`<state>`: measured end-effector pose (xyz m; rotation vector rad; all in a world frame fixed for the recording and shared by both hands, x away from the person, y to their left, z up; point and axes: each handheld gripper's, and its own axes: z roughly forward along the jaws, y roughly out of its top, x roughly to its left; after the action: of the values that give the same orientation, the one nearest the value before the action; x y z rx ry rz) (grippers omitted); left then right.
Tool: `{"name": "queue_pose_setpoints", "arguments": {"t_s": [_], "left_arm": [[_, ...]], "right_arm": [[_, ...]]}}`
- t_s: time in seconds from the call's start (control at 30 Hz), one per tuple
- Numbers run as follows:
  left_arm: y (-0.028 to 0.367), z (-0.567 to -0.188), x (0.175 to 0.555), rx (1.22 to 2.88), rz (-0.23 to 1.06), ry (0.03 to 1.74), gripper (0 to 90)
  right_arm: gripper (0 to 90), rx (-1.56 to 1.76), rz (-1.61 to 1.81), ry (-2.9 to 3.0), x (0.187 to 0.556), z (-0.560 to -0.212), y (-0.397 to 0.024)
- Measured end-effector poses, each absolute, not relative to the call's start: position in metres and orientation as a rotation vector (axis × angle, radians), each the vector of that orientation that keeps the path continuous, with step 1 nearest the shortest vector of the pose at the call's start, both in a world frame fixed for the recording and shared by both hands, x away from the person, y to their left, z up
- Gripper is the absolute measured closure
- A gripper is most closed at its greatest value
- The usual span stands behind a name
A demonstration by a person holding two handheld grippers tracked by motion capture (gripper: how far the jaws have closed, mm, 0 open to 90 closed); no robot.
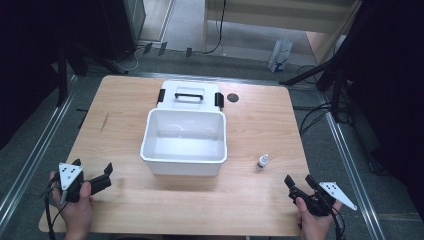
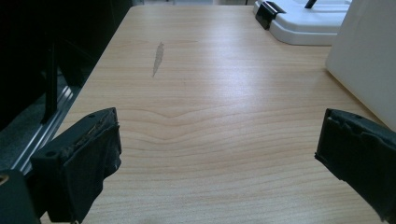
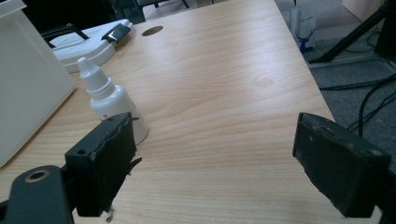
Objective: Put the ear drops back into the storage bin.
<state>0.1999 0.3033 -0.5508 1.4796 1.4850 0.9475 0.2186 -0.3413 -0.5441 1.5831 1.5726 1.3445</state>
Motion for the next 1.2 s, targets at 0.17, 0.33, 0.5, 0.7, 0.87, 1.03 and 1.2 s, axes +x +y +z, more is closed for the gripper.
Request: {"name": "queue_pose_setpoints", "arguments": {"t_s": [0.17,0.33,0.5,0.7,0.87,1.03,1.2], "left_arm": [[0.304,-0.551,0.199,1.469,0.945,1.488,0.5],[0.305,-0.551,0.2,1.47,0.943,1.488,0.5],[0.306,-0.551,0.199,1.469,0.934,1.485,0.5],[0.306,-0.551,0.2,1.466,0.927,1.488,0.5],[0.306,-0.551,0.2,1.462,0.924,1.492,0.5],[0.306,-0.551,0.2,1.46,0.924,1.491,0.5],[0.306,-0.551,0.2,1.461,0.924,1.49,0.5]], "right_arm": [[15.1,1.59,1.289,1.646,0.223,-0.536,-0.341],[16.0,1.522,1.169,1.764,0.227,-0.523,-0.334],[16.5,1.431,0.989,1.975,0.24,-0.502,-0.324],[16.5,1.327,0.796,2.248,0.253,-0.482,-0.308],[16.5,1.247,0.673,2.389,0.262,-0.472,-0.296],[16.5,1.137,0.467,2.555,0.274,-0.462,-0.279],[16.6,1.093,0.369,2.646,0.281,-0.459,-0.271]]}}
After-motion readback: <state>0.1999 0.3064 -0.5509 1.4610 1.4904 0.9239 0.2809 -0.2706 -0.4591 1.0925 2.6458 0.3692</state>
